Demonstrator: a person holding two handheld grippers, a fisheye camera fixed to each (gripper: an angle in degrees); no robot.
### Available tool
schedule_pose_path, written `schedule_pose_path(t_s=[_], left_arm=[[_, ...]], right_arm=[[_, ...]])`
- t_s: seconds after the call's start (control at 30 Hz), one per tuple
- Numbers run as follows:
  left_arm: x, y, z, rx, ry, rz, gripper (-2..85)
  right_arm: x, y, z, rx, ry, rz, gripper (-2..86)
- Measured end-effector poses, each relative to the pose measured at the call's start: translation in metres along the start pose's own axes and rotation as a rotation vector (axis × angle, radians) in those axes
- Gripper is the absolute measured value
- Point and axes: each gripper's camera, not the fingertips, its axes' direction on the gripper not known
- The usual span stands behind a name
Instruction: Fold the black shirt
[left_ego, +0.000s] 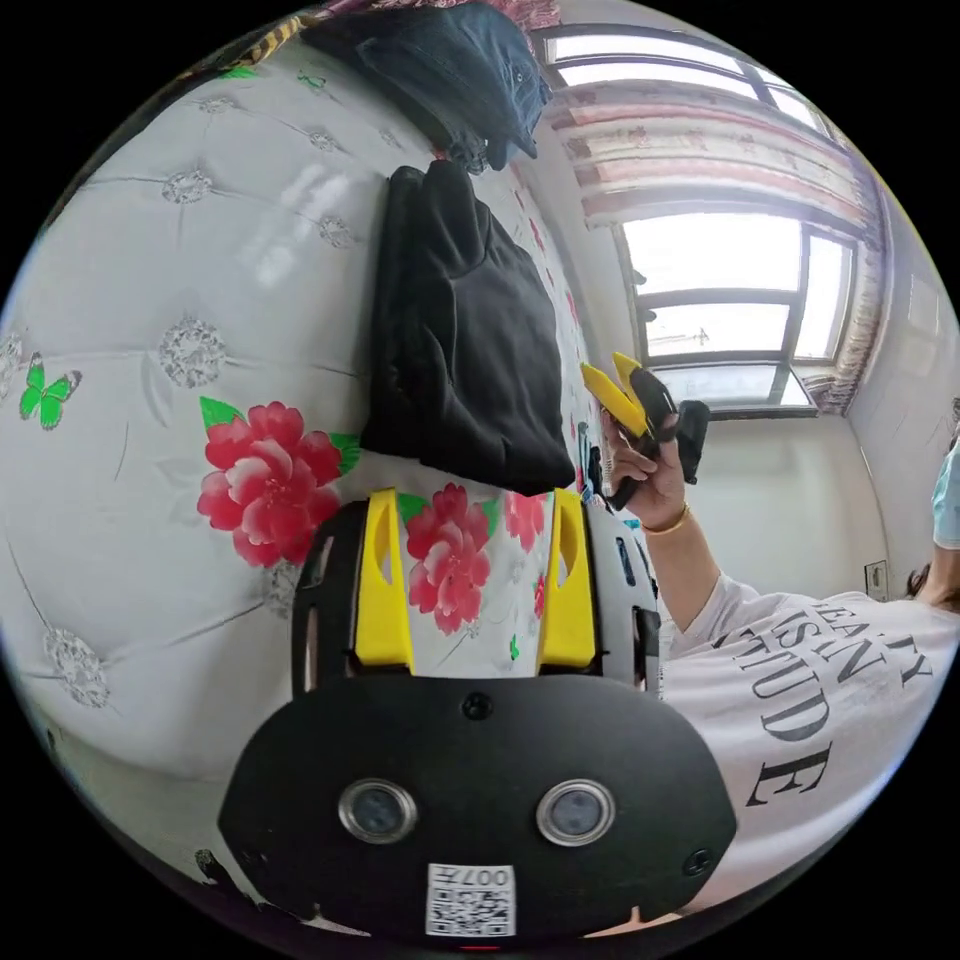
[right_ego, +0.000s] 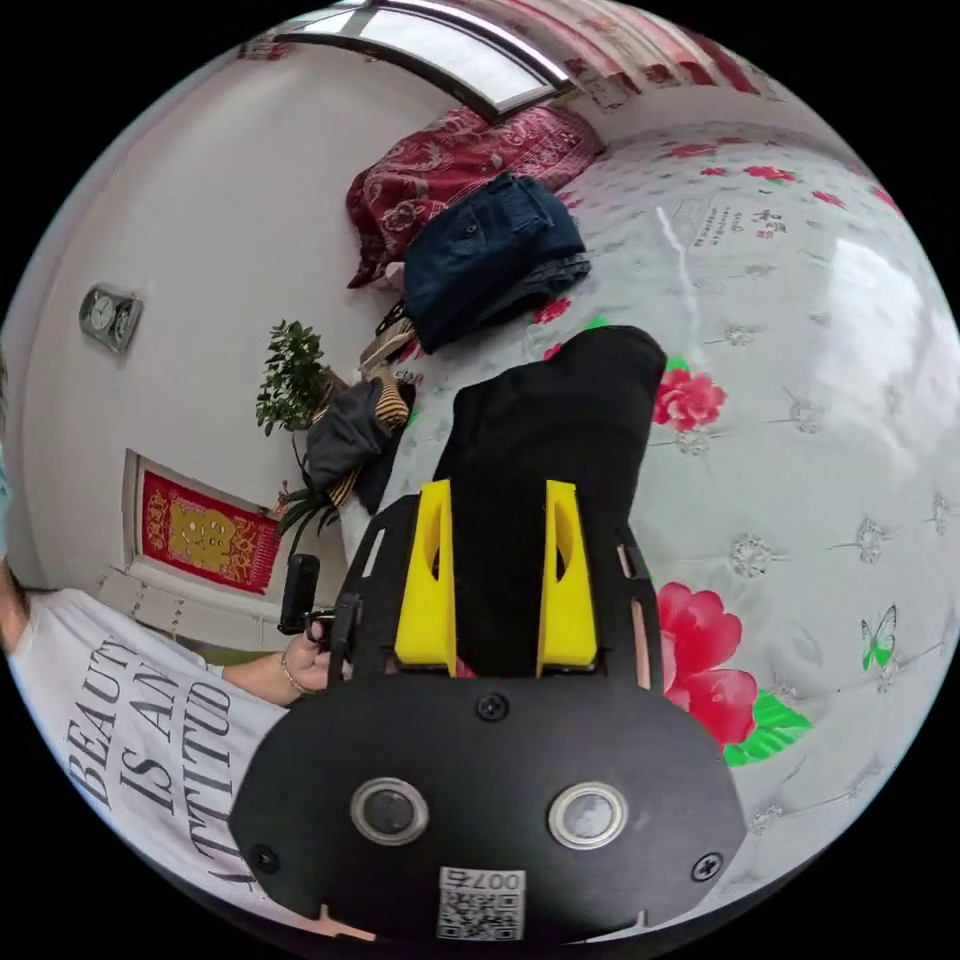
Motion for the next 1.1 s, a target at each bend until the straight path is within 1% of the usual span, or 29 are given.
schedule_pose_path(t_s=[0.07,0.17,0.2,0.23,0.3,0.33,0.37,0.43,0.5,0.57,0.63,0.7,0.77,0.87,0.93,0.97,1.03,1.07,1.1], left_arm=[[0.001,-0.010,0.012,-0.016,0.019,-0.011,21.1],[-0.010,-0.031,0.022,-0.005,0.076,-0.109,19.8],[-0.018,-0.038,0.023,-0.017,0.073,-0.168,18.0],[-0.029,-0.041,0.023,-0.028,0.043,-0.257,13.6],[-0.040,-0.043,0.020,-0.006,0.087,-0.310,9.8],[-0.043,-0.046,0.015,0.015,0.088,-0.303,8.3],[-0.042,-0.048,0.011,0.024,0.080,-0.291,7.5],[-0.038,-0.059,-0.013,0.076,0.021,-0.227,5.6],[-0.036,-0.072,-0.035,0.101,0.005,-0.185,5.2],[-0.033,-0.086,-0.060,0.124,0.013,-0.140,4.9],[-0.026,-0.108,-0.087,0.130,0.033,-0.086,4.7],[-0.015,-0.127,-0.103,0.129,0.041,-0.037,4.6],[0.001,-0.146,-0.118,0.140,0.062,0.024,4.5],[0.038,-0.184,-0.149,0.183,0.119,0.149,4.4],[0.076,-0.222,-0.183,0.225,0.147,0.285,4.4],[0.086,-0.232,-0.193,0.238,0.146,0.321,4.4],[0.125,-0.284,-0.229,0.278,0.119,0.432,4.6],[0.132,-0.299,-0.237,0.288,0.103,0.441,4.7],[0.141,-0.329,-0.250,0.315,0.045,0.431,4.9]], right_arm=[[0.036,-0.022,0.000,0.009,-0.002,0.077,12.3],[0.077,-0.059,0.027,-0.077,0.015,0.142,13.4],[0.090,-0.071,0.039,-0.101,0.007,0.169,13.5],[0.102,-0.081,0.050,-0.116,-0.028,0.195,13.3],[0.114,-0.091,0.060,-0.110,-0.099,0.216,12.6],[0.121,-0.094,0.066,-0.104,-0.181,0.224,11.8],[0.124,-0.095,0.068,-0.096,-0.205,0.238,11.4],[0.131,-0.091,0.067,-0.062,-0.263,0.253,9.8],[0.127,-0.080,0.060,-0.023,-0.281,0.259,8.7],[0.118,-0.061,0.052,0.027,-0.326,0.293,7.8],[0.103,-0.039,0.047,0.086,-0.437,0.359,6.7],[0.087,-0.036,0.045,0.125,-0.506,0.379,6.0],[0.065,-0.047,0.039,0.164,-0.546,0.347,5.3],[0.021,-0.086,0.018,0.248,-0.599,0.227,4.5],[-0.014,-0.122,-0.002,0.326,-0.641,0.123,4.1],[-0.024,-0.132,-0.007,0.347,-0.643,0.097,4.0],[-0.061,-0.175,-0.015,0.431,-0.618,0.012,3.8],[-0.069,-0.188,-0.014,0.451,-0.603,0.001,3.8],[-0.080,-0.212,-0.008,0.482,-0.568,-0.025,3.7]])
